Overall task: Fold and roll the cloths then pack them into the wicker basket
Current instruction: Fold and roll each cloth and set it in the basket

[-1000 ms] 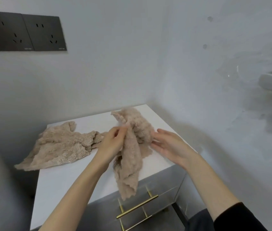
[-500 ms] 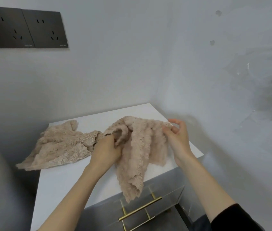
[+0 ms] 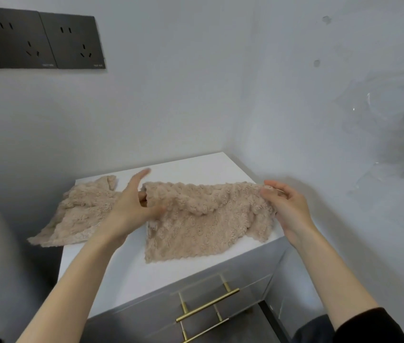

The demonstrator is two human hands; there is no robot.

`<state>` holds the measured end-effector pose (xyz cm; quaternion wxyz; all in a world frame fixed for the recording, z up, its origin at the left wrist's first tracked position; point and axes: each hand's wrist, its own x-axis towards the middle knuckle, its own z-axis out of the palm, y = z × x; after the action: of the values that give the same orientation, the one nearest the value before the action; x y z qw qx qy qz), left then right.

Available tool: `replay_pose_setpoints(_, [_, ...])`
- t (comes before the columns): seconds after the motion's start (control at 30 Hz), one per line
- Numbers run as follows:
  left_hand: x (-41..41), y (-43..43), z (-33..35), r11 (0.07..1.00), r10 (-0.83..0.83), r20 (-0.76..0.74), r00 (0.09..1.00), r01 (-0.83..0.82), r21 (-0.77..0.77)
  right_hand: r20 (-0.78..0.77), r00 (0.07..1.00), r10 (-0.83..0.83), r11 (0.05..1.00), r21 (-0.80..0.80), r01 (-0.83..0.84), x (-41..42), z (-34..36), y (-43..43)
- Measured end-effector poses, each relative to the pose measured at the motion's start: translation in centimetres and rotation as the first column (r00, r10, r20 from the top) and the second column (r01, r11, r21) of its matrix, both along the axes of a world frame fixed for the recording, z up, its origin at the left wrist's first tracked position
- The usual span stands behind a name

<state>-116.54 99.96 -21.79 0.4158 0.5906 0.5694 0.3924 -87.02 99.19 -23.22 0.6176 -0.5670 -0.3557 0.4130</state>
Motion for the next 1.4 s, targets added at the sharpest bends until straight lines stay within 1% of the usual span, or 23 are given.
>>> replay_pose_setpoints(0.07, [-0.2,-0.2,0.0,0.984,0.042,-0.138,0.990,-0.017,0.175,0.012,0.999,0.031,0.998,0.060,-0.032,0.4,0.2,-0.4])
replay_pose_setpoints(0.1, [-0.3,-0.2,0.1,0.970,0.082,-0.165,0.983,-0.040,0.240,0.039,0.999,0.036,0.995,0.092,-0.039,0.7,0.3,-0.6])
replay_pose_setpoints(0.17, [-0.8,-0.3,0.4,0.933,0.153,-0.169,0.974,-0.086,0.351,0.163,0.987,0.000,0.989,0.149,-0.025,1.2,0.5,-0.9])
replay_pose_setpoints(0.27, [-1.1,-0.7,0.8,0.873,0.211,-0.190,0.959,-0.098,0.478,0.438,0.893,-0.102,0.974,0.227,0.000,1.3,0.6,-1.2])
replay_pose_setpoints(0.3, [-1.1,-0.8,0.8,0.859,0.226,-0.198,0.954,-0.099,0.503,0.488,0.863,-0.127,0.967,0.254,-0.002,1.2,0.4,-1.3])
replay_pose_setpoints(0.37, [-1.0,-1.0,0.8,0.836,0.258,-0.191,0.947,-0.120,0.535,0.537,0.827,-0.167,0.956,0.294,0.002,1.1,0.3,-1.5])
replay_pose_setpoints(0.43, [-1.1,-0.8,0.8,0.843,0.256,-0.112,0.960,-0.165,0.512,0.545,0.814,-0.201,0.945,0.328,0.014,1.1,0.5,-1.5])
replay_pose_setpoints(0.47, [-1.2,-0.7,0.9,0.862,0.236,-0.046,0.971,-0.187,0.470,0.513,0.835,-0.201,0.940,0.340,0.017,1.2,0.8,-1.5])
replay_pose_setpoints(0.57, [-1.2,-0.6,1.2,0.921,0.142,0.141,0.980,-0.183,0.344,0.301,0.950,-0.088,0.943,0.333,-0.018,1.2,1.6,-1.4])
replay_pose_setpoints(0.6, [-1.0,-0.7,1.4,0.933,0.118,0.185,0.976,-0.173,0.316,0.242,0.968,-0.059,0.945,0.327,-0.024,1.1,1.6,-1.4])
replay_pose_setpoints(0.63, [-0.6,-0.6,1.5,0.942,0.100,0.213,0.972,-0.161,0.294,0.217,0.974,-0.062,0.947,0.321,-0.011,1.0,1.6,-1.3])
replay_pose_setpoints(0.7, [0.0,-0.4,1.3,0.951,0.106,0.217,0.970,-0.163,0.263,0.236,0.964,-0.121,0.949,0.313,0.042,0.8,1.4,-0.9])
replay_pose_setpoints(0.77, [0.5,-0.1,0.9,0.956,0.138,0.193,0.971,-0.182,0.232,0.295,0.940,-0.171,0.953,0.293,0.081,0.8,0.9,-0.3])
replay_pose_setpoints(0.87, [1.1,0.9,0.3,0.966,0.153,0.111,0.982,-0.173,0.194,0.408,0.885,-0.223,0.962,0.239,0.132,1.0,0.0,0.8])
replay_pose_setpoints(0.9, [1.2,1.4,-0.2,0.969,0.158,0.045,0.986,-0.163,0.185,0.449,0.862,-0.233,0.965,0.220,0.146,1.2,-0.3,1.2])
replay_pose_setpoints(0.93, [1.2,1.8,-0.6,0.966,0.177,-0.059,0.983,-0.162,0.200,0.484,0.842,-0.237,0.967,0.203,0.155,1.3,-0.6,1.6])
replay_pose_setpoints(1.0, [1.5,2.6,-1.6,0.952,0.230,-0.285,0.931,-0.154,0.266,0.529,0.816,-0.234,0.971,0.173,0.166,1.5,-1.1,2.2])
replay_pose_setpoints(1.03, [1.6,2.7,-2.0,0.948,0.236,-0.328,0.915,-0.144,0.282,0.537,0.812,-0.228,0.973,0.157,0.169,1.6,-1.3,2.5])
replay_pose_setpoints(1.13, [2.2,2.6,-2.8,0.952,0.187,-0.377,0.907,-0.073,0.296,0.534,0.830,-0.160,0.987,0.071,0.144,1.8,-1.7,2.9])
replay_pose_setpoints(1.2, [2.2,2.5,-2.8,0.917,0.254,-0.450,0.856,-0.066,0.393,0.548,0.831,-0.093,0.994,0.007,0.107,2.0,-1.7,2.7])
replay_pose_setpoints(1.27, [2.2,2.0,-2.5,0.890,0.323,-0.487,0.812,-0.086,0.448,0.646,0.762,-0.038,0.995,-0.042,0.085,2.3,-1.8,2.5])
replay_pose_setpoints(1.33, [2.2,1.5,-2.5,0.920,0.308,-0.558,0.771,-0.091,0.382,0.766,0.642,0.026,0.990,-0.110,0.092,2.5,-2.0,2.3])
replay_pose_setpoints(1.4, [2.2,1.0,-2.6,0.959,0.251,-0.690,0.679,-0.076,0.274,0.822,0.563,0.088,0.976,-0.184,0.117,2.6,-2.2,2.0])
